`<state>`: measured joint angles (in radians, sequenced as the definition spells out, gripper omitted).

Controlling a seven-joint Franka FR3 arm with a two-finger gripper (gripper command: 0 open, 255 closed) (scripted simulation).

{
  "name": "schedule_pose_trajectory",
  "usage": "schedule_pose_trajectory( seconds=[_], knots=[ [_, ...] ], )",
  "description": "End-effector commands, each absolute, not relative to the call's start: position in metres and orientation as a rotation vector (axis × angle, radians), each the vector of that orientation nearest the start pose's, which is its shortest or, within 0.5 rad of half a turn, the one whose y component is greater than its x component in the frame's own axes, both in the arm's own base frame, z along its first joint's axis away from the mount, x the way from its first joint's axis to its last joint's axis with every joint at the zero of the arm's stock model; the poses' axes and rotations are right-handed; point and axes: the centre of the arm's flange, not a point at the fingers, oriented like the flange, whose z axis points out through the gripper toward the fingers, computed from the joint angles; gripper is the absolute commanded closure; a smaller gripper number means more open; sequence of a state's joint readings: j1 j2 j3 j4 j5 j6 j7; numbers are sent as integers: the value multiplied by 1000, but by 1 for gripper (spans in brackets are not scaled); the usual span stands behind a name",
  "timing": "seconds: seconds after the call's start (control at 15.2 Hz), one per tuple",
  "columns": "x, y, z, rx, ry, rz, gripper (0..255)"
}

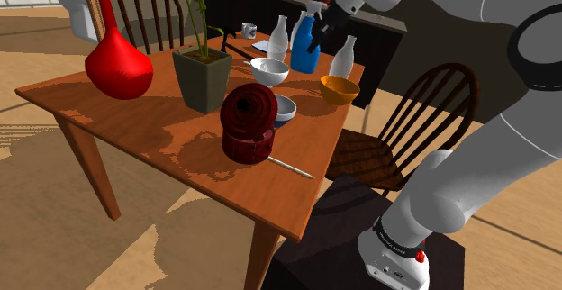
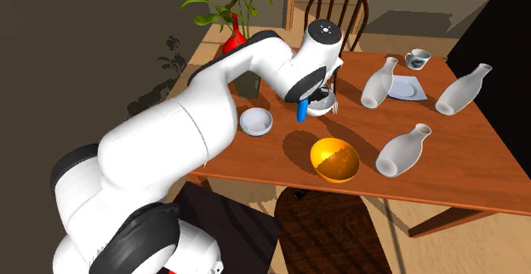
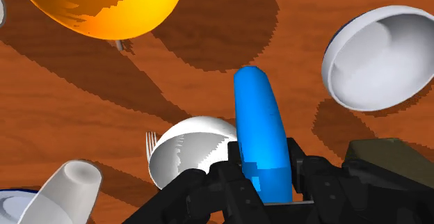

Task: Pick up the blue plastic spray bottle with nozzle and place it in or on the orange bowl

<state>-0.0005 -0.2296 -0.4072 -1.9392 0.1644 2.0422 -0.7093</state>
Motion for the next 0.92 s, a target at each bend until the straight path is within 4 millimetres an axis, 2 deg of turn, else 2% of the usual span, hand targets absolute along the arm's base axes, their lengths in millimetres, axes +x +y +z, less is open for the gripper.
schedule_pose_trajectory(
  seconds=[0.0, 0.2, 0.86],
  knots=[
    [476, -218, 617, -3013, -371, -607, 255],
    [476, -218, 630, -3013, -371, -607, 255],
    [397, -322, 615, -3013, -371, -607, 255]
  ],
)
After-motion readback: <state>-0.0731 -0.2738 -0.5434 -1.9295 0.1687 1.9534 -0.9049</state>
